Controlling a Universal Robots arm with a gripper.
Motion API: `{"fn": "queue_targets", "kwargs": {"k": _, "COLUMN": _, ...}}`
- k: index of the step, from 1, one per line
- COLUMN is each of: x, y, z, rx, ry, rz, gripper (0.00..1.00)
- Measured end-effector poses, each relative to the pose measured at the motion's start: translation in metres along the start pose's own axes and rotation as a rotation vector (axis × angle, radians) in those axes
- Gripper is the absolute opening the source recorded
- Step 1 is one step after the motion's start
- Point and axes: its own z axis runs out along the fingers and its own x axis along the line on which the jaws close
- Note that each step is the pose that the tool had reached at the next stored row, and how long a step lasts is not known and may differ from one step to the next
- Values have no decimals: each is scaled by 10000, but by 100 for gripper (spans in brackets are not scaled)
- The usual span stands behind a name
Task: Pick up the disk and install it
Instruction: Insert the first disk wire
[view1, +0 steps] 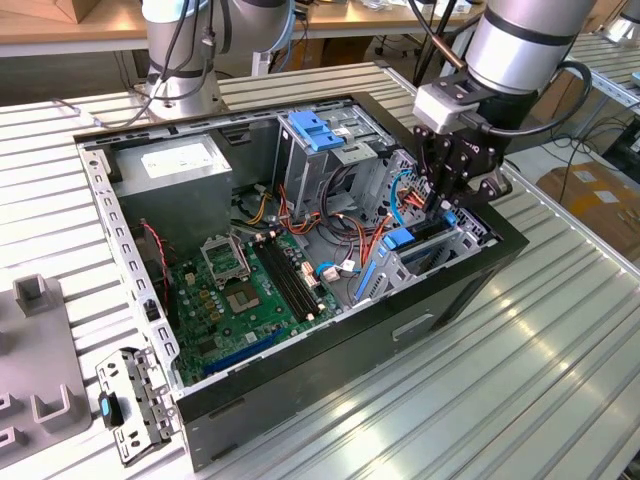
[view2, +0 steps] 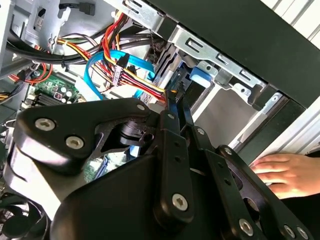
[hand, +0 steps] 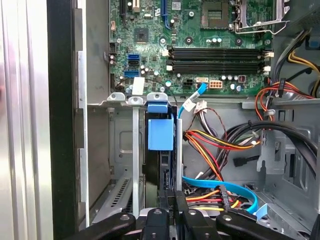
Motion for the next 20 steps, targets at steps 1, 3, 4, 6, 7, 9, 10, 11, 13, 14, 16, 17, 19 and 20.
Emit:
{"fn": "queue_targets", "kwargs": {"k": 1, "x": 7, "y": 0, "z": 0, "rx": -1, "ry": 3, "rz": 28, "gripper": 17}}
{"fn": "queue_targets", "kwargs": {"k": 3, "x": 9, "y": 0, "z": 8, "rx": -2, "ry": 4, "rz": 60, "gripper": 17}}
{"fn": "queue_targets", "kwargs": {"k": 4, "x": 9, "y": 0, "z": 10, "rx": -3, "ry": 7, "rz": 77, "gripper": 17}}
{"fn": "queue_targets", "kwargs": {"k": 6, "x": 9, "y": 0, "z": 18, "rx": -5, "ry": 8, "rz": 136, "gripper": 17}}
{"fn": "queue_targets", "kwargs": {"k": 7, "x": 9, "y": 0, "z": 22, "rx": -6, "ry": 10, "rz": 162, "gripper": 17}}
{"fn": "queue_targets", "kwargs": {"k": 9, "x": 9, "y": -2, "z": 30, "rx": -7, "ry": 10, "rz": 178, "gripper": 17}}
{"fn": "queue_targets", "kwargs": {"k": 10, "x": 8, "y": -2, "z": 33, "rx": -7, "ry": 10, "rz": 182, "gripper": 17}}
{"fn": "queue_targets", "kwargs": {"k": 11, "x": 8, "y": -2, "z": 36, "rx": -7, "ry": 10, "rz": 184, "gripper": 17}}
{"fn": "queue_targets", "kwargs": {"k": 13, "x": 8, "y": -2, "z": 41, "rx": -7, "ry": 10, "rz": 184, "gripper": 17}}
{"fn": "queue_targets", "kwargs": {"k": 14, "x": 8, "y": -2, "z": 43, "rx": -7, "ry": 11, "rz": 183, "gripper": 17}}
{"fn": "queue_targets", "kwargs": {"k": 16, "x": 8, "y": -1, "z": 51, "rx": -7, "ry": 12, "rz": 183, "gripper": 17}}
{"fn": "queue_targets", "kwargs": {"k": 17, "x": 7, "y": -1, "z": 56, "rx": -8, "ry": 12, "rz": 183, "gripper": 17}}
{"fn": "queue_targets", "kwargs": {"k": 19, "x": 8, "y": -1, "z": 55, "rx": -7, "ry": 9, "rz": 184, "gripper": 17}}
{"fn": "queue_targets", "kwargs": {"k": 20, "x": 8, "y": -2, "z": 43, "rx": -7, "ry": 6, "rz": 184, "gripper": 17}}
